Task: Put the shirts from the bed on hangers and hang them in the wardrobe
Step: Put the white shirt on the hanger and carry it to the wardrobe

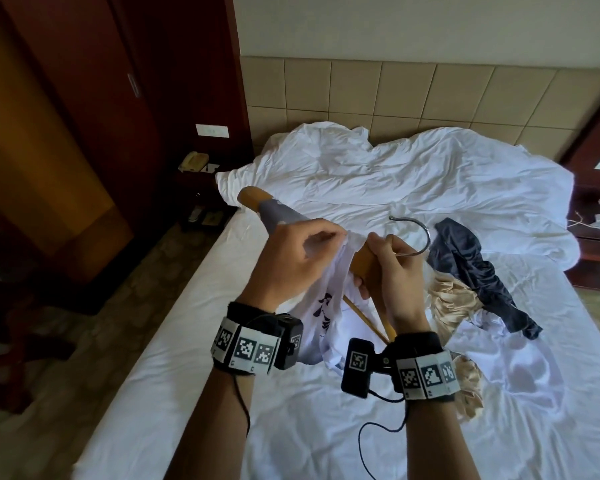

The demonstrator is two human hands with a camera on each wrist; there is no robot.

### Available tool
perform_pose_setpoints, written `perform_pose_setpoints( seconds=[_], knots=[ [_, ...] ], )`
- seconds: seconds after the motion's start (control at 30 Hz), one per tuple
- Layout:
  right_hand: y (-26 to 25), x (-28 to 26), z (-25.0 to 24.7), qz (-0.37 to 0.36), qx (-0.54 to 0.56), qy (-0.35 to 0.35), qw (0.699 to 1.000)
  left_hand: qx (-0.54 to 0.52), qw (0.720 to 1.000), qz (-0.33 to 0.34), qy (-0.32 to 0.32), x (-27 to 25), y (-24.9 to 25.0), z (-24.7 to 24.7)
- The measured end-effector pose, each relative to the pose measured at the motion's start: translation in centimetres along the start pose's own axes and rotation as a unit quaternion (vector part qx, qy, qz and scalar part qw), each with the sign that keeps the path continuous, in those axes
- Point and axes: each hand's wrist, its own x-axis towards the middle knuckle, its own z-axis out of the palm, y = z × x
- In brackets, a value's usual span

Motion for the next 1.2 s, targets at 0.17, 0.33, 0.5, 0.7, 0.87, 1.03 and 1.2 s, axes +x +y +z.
perform_pose_setpoints(
  seconds=[0.17,0.33,0.5,0.7,0.87,1.03,1.2],
  knots=[
    [-0.2,-0.1,-0.3,-0.004,0.031,0.012,0.999,0.089,0.986,-0.026,0.137,0.4,-1.5,-1.6],
    [-0.9,0.0,-0.8,-0.003,0.067,0.014,0.998,0.103,0.959,-0.14,0.226,-0.1,-2.5,-2.9],
    [-1.2,-0.2,0.2,-0.018,0.079,0.035,0.996,-0.004,0.973,-0.148,0.18,0.0,-1.2,-1.7],
    [-1.1,-0.5,1.0,0.001,0.063,0.081,0.995,-0.032,0.992,-0.11,0.044,0.0,0.6,0.6],
    [-1.2,-0.4,-0.4,0.013,0.066,0.075,0.995,-0.019,0.996,-0.084,0.022,0.3,0.9,-0.9],
    [-1.5,-0.5,-1.7,0.008,0.084,0.03,0.996,0.102,0.983,-0.031,0.148,0.2,-0.5,-3.3],
    [-1.7,-0.8,-2.1,0.008,0.079,-0.003,0.997,0.214,0.963,-0.038,0.16,-0.2,-1.8,-5.3]
  ],
)
